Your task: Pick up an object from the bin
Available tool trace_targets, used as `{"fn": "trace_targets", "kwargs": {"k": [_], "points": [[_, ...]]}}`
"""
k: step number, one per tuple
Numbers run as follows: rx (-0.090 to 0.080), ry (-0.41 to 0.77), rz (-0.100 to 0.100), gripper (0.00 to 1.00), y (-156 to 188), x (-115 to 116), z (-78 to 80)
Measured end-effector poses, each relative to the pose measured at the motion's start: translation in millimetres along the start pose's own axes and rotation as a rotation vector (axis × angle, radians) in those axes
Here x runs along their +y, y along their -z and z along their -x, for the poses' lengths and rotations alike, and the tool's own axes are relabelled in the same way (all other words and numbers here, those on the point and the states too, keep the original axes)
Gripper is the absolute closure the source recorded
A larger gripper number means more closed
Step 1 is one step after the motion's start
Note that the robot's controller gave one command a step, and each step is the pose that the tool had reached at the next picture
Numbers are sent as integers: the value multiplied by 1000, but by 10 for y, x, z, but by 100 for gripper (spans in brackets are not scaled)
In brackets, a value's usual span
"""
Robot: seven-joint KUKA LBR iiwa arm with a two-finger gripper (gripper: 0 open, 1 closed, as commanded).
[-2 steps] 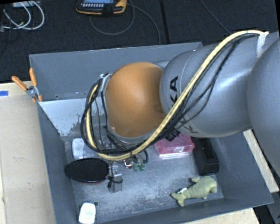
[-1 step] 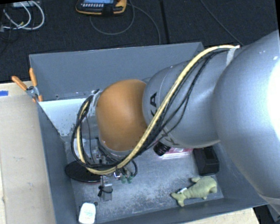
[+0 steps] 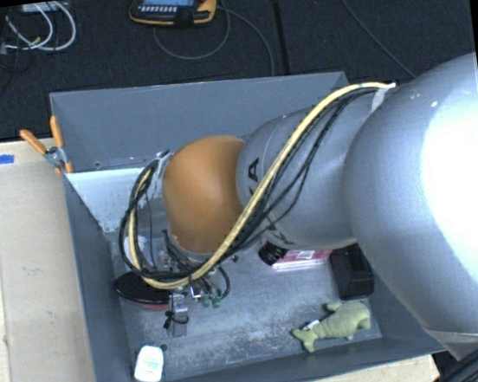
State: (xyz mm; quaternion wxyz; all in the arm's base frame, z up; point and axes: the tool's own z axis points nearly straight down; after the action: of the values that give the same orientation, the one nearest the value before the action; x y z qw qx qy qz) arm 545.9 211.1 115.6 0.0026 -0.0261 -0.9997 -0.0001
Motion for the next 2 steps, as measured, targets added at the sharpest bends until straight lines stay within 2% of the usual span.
{"fn": "trace_targets", "kwargs": {"k": [1, 2], "points": [[-8, 255, -1, 0, -194, 46, 123], [-7, 271, 4, 100, -429, 192, 321]]}}
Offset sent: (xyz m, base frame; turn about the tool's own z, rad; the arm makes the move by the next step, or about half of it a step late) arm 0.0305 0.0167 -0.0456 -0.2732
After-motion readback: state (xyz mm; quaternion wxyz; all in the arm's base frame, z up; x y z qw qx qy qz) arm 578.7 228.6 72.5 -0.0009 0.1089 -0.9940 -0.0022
